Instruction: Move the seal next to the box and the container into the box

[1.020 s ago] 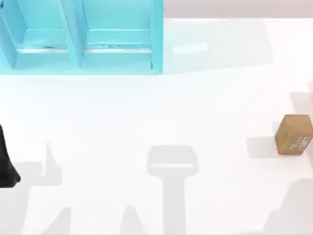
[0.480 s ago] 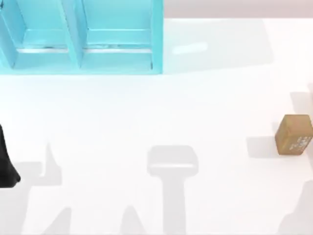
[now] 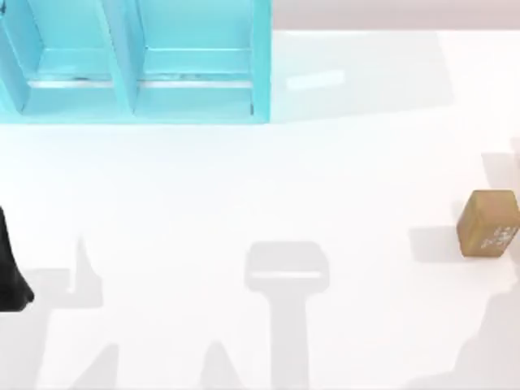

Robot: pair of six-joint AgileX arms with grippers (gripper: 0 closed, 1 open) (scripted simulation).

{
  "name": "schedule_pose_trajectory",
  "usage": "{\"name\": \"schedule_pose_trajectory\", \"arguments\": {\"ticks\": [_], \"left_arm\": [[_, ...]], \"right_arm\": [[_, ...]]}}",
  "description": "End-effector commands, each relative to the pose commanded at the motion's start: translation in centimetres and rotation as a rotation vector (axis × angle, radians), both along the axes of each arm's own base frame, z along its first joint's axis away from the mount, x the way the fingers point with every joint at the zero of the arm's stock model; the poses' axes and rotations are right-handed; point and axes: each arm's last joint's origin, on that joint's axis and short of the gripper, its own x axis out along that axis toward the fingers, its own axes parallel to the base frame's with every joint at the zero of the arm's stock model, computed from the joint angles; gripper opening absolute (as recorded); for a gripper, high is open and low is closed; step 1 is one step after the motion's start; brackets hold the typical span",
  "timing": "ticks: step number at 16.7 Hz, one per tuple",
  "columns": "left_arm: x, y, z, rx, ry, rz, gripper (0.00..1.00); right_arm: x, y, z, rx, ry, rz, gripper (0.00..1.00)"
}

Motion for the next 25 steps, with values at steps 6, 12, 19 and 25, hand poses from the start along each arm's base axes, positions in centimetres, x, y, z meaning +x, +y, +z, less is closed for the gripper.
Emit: {"name": "schedule_pose_trajectory", "arguments": {"ticks": [6, 12, 19, 25], "left_arm": [[0.0, 0.0, 0.0, 0.000, 0.000, 0.000, 1.00], [0.0, 0.0, 0.0, 0.000, 0.000, 0.000, 1.00], [0.0, 0.0, 0.0, 0.000, 0.000, 0.000, 1.00], [0.0, 0.0, 0.0, 0.000, 0.000, 0.000, 1.00]], "right_arm": [[-1.6, -0.8, -4.5, 0.120, 0.056, -0.023, 0.00], [-1.6, -0.8, -4.5, 0.120, 0.056, -0.023, 0.23], [-1.6, -0.8, -4.5, 0.120, 0.056, -0.023, 0.75], [-1.6, -0.8, -4.5, 0.120, 0.056, -0.023, 1.00]]}}
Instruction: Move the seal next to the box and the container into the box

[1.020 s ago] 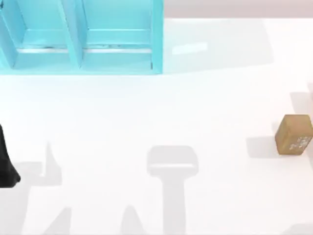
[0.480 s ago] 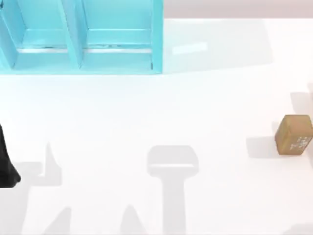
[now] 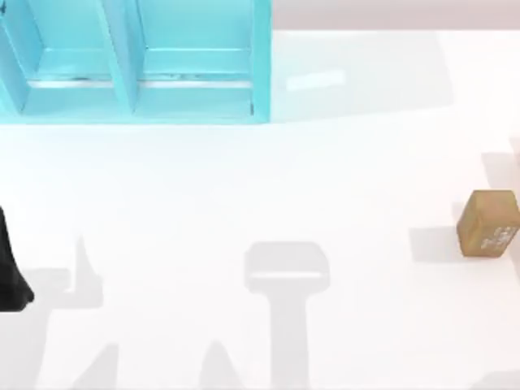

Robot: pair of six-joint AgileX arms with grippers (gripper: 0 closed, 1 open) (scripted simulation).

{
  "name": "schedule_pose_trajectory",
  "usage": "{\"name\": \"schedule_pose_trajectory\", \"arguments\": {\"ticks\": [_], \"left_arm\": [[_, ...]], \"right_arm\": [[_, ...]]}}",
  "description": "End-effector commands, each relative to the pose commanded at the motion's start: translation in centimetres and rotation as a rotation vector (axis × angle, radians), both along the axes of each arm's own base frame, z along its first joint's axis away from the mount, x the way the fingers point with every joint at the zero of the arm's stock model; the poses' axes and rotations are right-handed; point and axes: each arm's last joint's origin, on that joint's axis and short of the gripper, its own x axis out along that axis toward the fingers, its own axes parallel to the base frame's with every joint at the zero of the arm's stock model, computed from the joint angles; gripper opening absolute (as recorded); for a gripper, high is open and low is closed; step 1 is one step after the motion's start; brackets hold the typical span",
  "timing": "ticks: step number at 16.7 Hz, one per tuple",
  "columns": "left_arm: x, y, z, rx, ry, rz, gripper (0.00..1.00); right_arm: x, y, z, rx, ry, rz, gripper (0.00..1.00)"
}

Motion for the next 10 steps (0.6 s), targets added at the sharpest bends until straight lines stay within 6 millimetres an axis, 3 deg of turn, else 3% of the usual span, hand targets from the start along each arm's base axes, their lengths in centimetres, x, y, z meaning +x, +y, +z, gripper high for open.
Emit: {"name": "schedule_pose_trajectory", "arguments": {"ticks": [7, 10], "left_arm": [[0.0, 0.0, 0.0, 0.000, 0.000, 0.000, 1.00], [0.0, 0.0, 0.0, 0.000, 0.000, 0.000, 1.00]], "right_arm": [[0.0, 0.0, 0.1, -0.003, -0.002, 0.000, 1.00], [0.2, -0.2, 3.0, -0.066, -0.063, -0.018, 1.00]]}}
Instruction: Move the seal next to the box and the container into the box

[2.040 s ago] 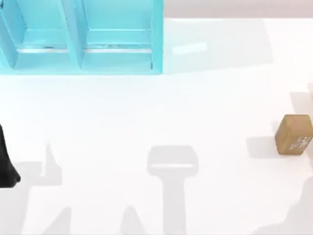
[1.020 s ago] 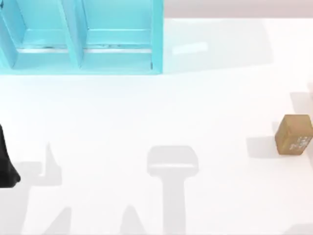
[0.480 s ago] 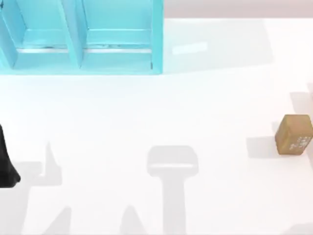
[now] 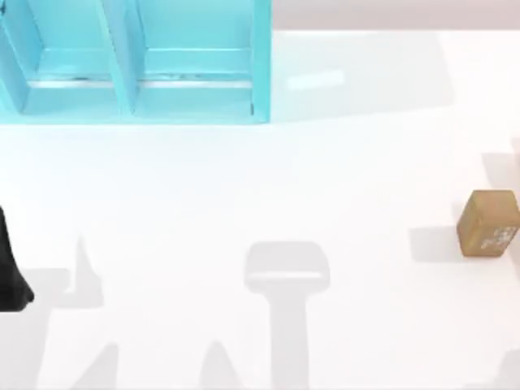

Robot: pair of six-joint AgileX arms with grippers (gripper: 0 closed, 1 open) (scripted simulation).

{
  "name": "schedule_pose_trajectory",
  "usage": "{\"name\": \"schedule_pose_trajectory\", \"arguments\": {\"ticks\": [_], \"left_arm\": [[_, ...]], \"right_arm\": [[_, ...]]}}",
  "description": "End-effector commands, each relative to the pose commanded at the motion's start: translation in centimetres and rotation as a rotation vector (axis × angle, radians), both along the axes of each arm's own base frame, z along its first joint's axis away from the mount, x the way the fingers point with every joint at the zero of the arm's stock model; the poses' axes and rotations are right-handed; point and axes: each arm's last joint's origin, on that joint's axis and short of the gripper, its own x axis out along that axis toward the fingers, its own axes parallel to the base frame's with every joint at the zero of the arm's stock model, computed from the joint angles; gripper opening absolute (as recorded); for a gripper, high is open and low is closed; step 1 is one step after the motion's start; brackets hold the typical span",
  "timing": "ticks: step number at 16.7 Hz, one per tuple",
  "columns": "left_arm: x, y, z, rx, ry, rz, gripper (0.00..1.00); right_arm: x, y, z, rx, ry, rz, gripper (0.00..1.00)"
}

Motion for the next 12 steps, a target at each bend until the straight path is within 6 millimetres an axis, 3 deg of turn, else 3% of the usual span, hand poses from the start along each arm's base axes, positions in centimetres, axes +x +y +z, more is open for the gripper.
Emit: {"name": "schedule_pose_trajectory", "arguments": {"ticks": [5, 7, 9, 12], "left_arm": [[0.0, 0.0, 0.0, 0.000, 0.000, 0.000, 1.00], [0.0, 0.0, 0.0, 0.000, 0.000, 0.000, 1.00], [0.0, 0.0, 0.0, 0.000, 0.000, 0.000, 1.00], [0.0, 0.0, 0.0, 0.000, 0.000, 0.000, 1.00]], "right_arm": [[-0.3, 0.2, 7.6, -0.120, -0.126, -0.020, 1.00], [-0.5, 0.4, 9.6, -0.129, -0.136, -0.011, 1.00], [-0.6, 0.6, 10.3, -0.105, -0.113, -0.001, 1.00], [-0.4, 0.4, 9.2, -0.023, -0.028, 0.011, 1.00]]}}
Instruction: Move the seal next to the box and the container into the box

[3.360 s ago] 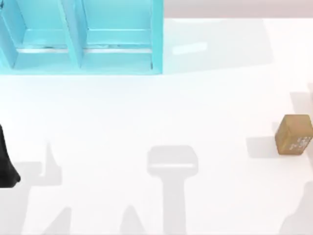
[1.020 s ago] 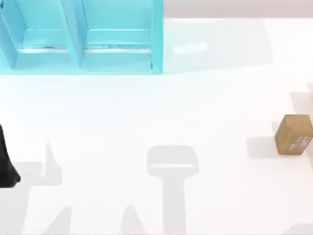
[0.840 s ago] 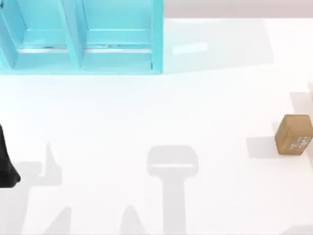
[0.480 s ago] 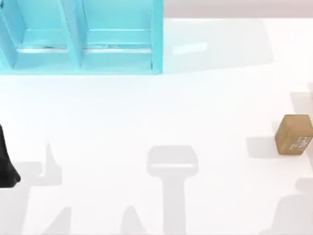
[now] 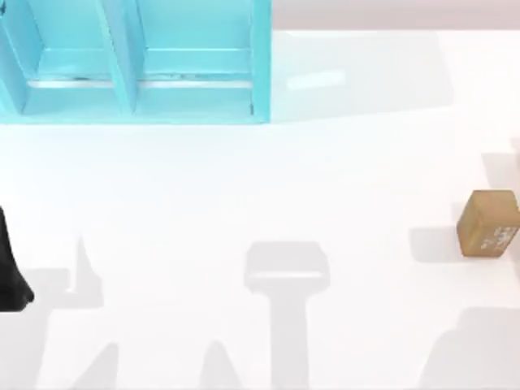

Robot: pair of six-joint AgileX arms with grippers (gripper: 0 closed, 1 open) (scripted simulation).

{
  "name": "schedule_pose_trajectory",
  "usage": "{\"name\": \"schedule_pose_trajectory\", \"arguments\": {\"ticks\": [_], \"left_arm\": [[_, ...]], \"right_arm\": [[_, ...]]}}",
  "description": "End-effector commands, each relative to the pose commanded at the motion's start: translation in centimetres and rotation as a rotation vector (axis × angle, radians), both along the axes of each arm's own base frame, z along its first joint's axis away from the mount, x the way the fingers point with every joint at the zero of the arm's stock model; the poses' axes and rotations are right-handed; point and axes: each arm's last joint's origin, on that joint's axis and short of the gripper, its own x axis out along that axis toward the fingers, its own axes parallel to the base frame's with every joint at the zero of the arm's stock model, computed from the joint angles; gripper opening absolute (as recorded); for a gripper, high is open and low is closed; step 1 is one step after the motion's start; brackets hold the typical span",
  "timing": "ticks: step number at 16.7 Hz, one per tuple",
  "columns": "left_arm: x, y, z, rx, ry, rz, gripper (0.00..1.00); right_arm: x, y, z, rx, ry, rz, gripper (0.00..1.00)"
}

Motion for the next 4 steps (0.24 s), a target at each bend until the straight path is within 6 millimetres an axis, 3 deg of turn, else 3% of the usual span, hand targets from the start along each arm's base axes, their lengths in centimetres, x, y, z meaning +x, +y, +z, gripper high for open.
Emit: {"name": "schedule_pose_trajectory", "arguments": {"ticks": [4], "left_arm": [[0.0, 0.0, 0.0, 0.000, 0.000, 0.000, 1.00]], "right_arm": [[0.2, -0.2, -2.2, 0.088, 0.091, 0.008, 1.00]]}}
